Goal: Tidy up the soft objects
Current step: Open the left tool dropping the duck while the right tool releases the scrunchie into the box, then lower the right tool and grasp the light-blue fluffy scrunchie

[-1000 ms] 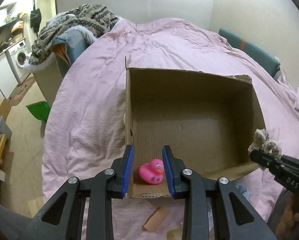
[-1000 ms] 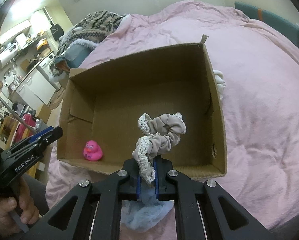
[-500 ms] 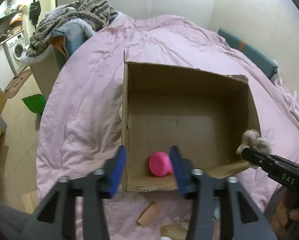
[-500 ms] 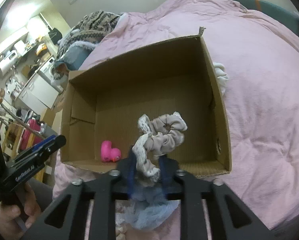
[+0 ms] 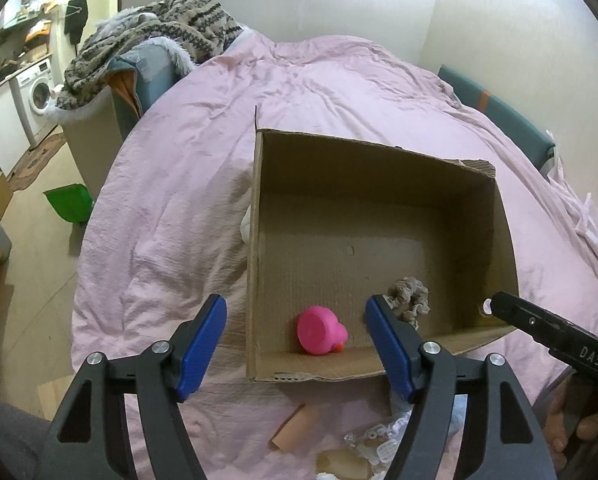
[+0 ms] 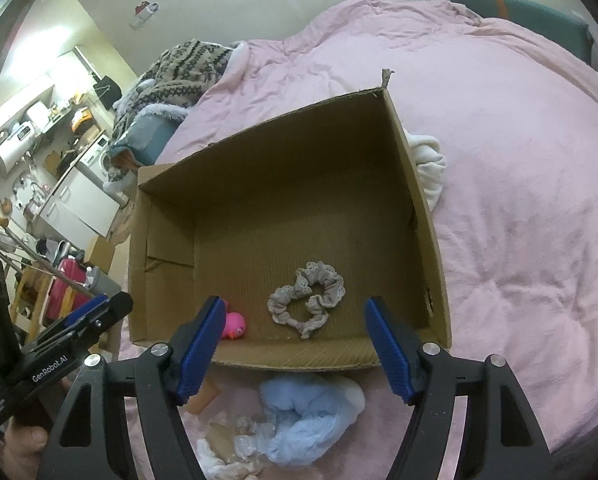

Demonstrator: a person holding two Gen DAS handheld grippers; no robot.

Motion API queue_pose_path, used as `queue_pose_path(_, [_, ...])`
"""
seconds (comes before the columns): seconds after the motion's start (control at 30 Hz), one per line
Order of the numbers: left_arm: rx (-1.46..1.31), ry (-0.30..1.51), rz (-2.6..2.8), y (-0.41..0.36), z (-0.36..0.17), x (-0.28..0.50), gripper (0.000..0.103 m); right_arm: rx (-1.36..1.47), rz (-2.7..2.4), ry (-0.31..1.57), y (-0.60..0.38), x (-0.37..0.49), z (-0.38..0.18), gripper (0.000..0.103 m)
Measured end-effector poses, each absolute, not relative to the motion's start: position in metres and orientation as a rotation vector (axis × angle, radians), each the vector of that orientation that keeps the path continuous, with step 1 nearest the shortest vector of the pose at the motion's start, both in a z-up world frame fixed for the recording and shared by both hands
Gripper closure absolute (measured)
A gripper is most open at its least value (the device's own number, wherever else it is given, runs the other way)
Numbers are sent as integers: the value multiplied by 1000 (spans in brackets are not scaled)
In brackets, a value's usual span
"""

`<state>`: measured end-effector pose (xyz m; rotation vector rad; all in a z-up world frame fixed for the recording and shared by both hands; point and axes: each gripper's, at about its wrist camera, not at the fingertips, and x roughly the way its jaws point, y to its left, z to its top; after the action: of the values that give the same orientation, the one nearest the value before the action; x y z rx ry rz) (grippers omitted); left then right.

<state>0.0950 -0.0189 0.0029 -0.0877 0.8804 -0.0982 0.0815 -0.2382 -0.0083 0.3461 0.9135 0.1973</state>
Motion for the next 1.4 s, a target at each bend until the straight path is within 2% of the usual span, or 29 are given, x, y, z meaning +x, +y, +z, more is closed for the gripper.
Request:
queue_pose_path(0.67, [-56, 891, -67, -11, 16, 69, 34, 316, 237, 914, -232, 66, 1, 27])
queue_pose_path(1.0, [-89, 927, -56, 1, 16, 49, 34, 348, 294, 914, -232, 49, 8, 7])
queue_pose_path(1.4, [-87, 956, -43, 4, 16, 26, 34, 367, 287, 954, -232, 24, 11, 5])
